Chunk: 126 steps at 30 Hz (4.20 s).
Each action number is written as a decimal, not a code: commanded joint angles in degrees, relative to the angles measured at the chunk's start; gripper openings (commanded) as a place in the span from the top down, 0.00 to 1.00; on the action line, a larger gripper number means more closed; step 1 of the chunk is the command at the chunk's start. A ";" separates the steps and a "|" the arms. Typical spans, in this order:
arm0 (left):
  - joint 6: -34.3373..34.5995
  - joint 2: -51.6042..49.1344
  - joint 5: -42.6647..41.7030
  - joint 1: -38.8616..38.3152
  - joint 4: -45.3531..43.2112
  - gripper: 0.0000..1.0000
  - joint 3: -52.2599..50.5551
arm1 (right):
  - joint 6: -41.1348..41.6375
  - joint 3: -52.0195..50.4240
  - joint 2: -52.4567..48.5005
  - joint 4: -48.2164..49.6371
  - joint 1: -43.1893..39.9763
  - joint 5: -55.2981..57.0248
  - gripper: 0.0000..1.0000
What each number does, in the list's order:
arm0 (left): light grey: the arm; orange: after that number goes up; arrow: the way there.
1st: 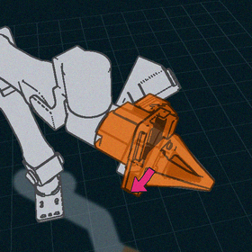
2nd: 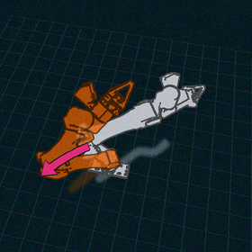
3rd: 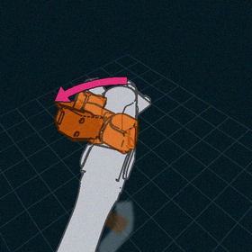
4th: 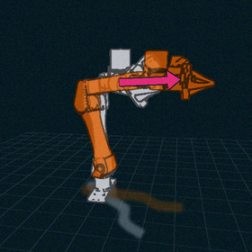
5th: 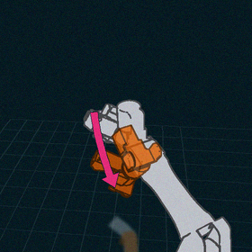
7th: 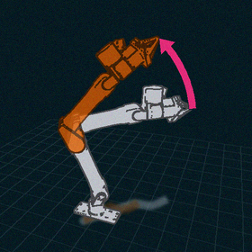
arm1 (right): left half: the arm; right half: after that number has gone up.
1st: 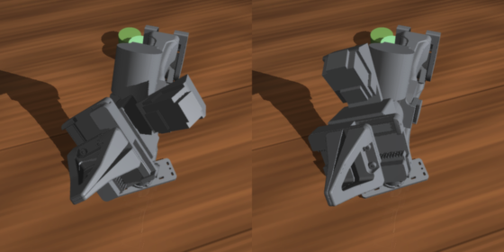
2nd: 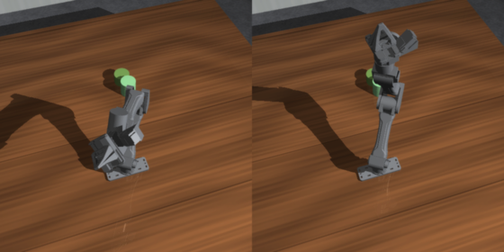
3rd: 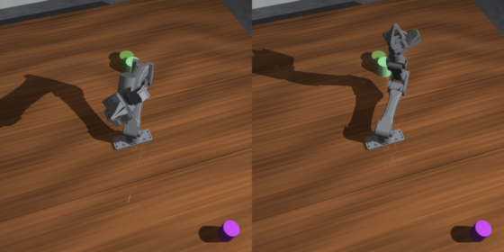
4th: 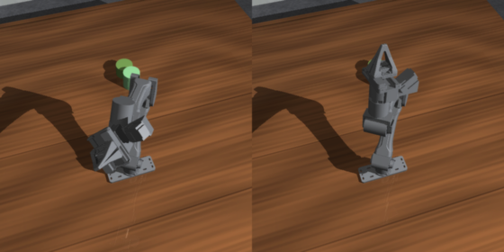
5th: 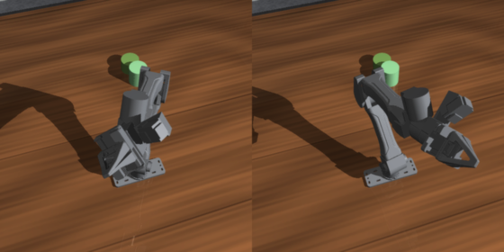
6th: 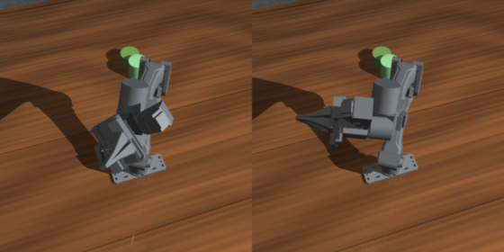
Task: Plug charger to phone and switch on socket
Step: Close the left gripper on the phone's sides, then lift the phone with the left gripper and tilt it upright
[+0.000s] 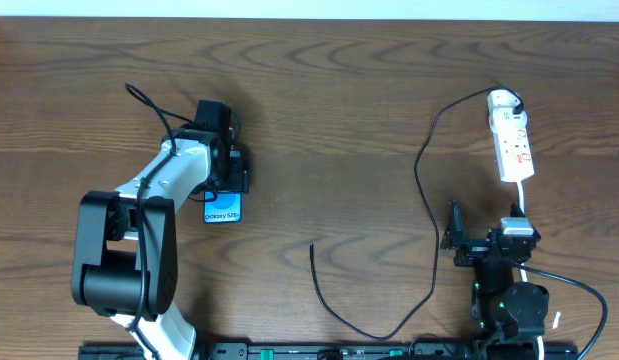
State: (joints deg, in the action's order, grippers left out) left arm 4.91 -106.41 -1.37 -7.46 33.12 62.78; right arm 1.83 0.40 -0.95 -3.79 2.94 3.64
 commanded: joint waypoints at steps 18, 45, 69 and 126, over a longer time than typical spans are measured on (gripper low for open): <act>0.33 -0.76 0.76 0.04 0.11 0.43 -0.72 | -1.05 -0.09 0.50 -0.17 0.48 0.31 0.01; 0.33 -0.76 0.76 0.04 -0.04 0.92 -0.70 | -1.05 -0.09 0.50 -0.20 0.48 0.31 0.01; 0.11 8.52 0.76 0.04 0.02 0.93 0.50 | -1.05 -0.09 0.50 -0.20 0.48 0.31 0.01; 56.33 15.76 -68.57 0.04 -22.53 0.93 0.50 | -1.05 -0.09 0.50 -0.20 0.48 0.31 0.01</act>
State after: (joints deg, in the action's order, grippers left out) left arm 52.77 -92.14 -64.93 -7.51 11.75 62.78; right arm 1.83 0.40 -0.95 -3.79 2.94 3.64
